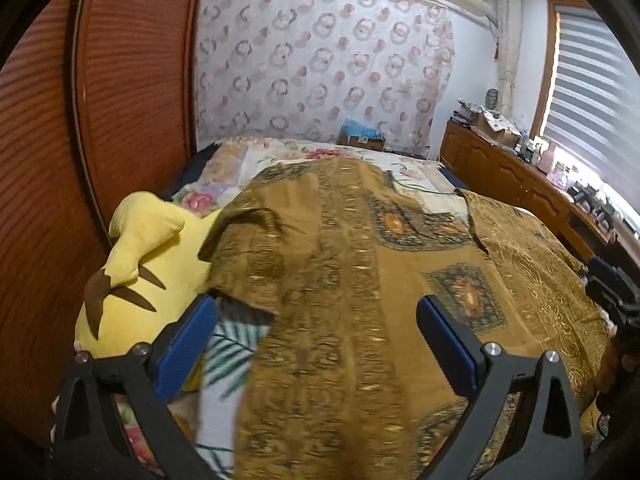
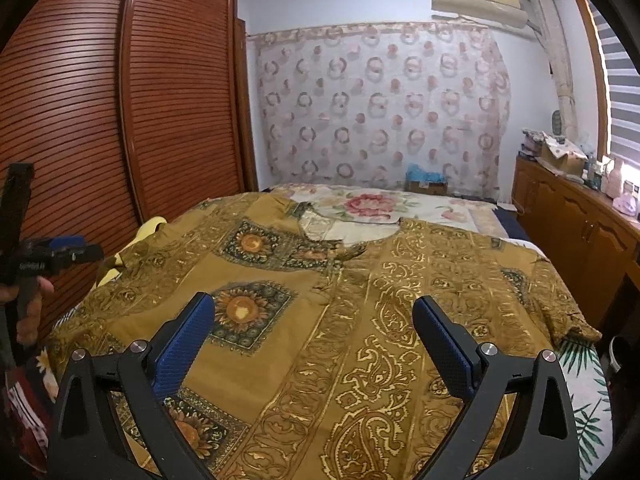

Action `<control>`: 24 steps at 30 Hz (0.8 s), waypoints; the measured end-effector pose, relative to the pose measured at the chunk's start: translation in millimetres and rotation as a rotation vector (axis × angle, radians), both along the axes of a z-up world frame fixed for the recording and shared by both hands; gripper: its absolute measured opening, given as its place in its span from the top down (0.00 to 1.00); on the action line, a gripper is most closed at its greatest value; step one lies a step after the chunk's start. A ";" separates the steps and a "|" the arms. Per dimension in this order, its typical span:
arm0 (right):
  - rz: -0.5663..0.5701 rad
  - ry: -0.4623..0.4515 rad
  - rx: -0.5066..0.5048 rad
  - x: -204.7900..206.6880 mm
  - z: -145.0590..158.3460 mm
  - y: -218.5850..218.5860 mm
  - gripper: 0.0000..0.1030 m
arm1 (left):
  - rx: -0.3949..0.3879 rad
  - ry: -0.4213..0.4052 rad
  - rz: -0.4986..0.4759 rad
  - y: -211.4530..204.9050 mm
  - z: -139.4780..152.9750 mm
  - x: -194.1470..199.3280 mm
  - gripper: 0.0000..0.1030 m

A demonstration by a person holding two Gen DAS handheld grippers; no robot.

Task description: Fold small clothes

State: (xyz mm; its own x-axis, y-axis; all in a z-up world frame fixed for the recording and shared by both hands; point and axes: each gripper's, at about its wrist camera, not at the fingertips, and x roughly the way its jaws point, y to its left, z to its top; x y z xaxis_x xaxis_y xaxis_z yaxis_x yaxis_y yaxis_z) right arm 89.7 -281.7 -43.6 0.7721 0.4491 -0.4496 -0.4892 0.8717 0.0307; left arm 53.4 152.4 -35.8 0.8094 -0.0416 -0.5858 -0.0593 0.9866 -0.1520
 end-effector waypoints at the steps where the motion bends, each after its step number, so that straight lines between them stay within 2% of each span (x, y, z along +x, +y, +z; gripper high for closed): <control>1: 0.003 0.003 -0.004 -0.1 -1.1 0.9 0.02 | -0.013 0.008 0.007 8.2 -1.6 2.6 0.04; 5: 0.019 0.022 -0.022 4.0 -5.2 4.5 0.02 | -0.080 0.050 0.019 39.2 -12.0 18.0 0.06; 7: 0.030 0.030 -0.030 6.6 -6.6 7.5 0.02 | -0.118 0.086 0.026 53.4 -20.5 29.0 0.12; 11: 0.084 0.071 -0.037 19.7 -8.1 20.9 0.02 | -0.153 0.138 0.043 71.2 -37.0 46.2 0.17; 14: 0.132 0.109 -0.038 31.0 -7.5 35.4 0.02 | -0.186 0.178 0.045 80.4 -49.8 56.3 0.27; 18: 0.174 0.110 -0.053 36.8 -5.0 55.8 0.02 | -0.192 0.218 0.044 86.0 -60.1 68.5 0.49; 20: 0.192 0.111 -0.049 36.2 -4.3 62.9 0.02 | -0.189 0.231 0.034 86.4 -62.0 73.4 0.55; 24: 0.220 0.115 -0.041 30.3 -6.2 69.8 0.02 | -0.139 0.225 0.006 79.3 -58.2 77.0 0.89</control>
State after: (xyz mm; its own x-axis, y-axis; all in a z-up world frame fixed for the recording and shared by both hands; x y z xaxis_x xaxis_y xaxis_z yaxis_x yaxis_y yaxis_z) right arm 120.0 -211.9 -49.8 0.6005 0.5800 -0.5505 -0.6623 0.7465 0.0639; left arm 130.3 231.7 -94.0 0.6597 -0.1300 -0.7402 -0.1128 0.9566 -0.2685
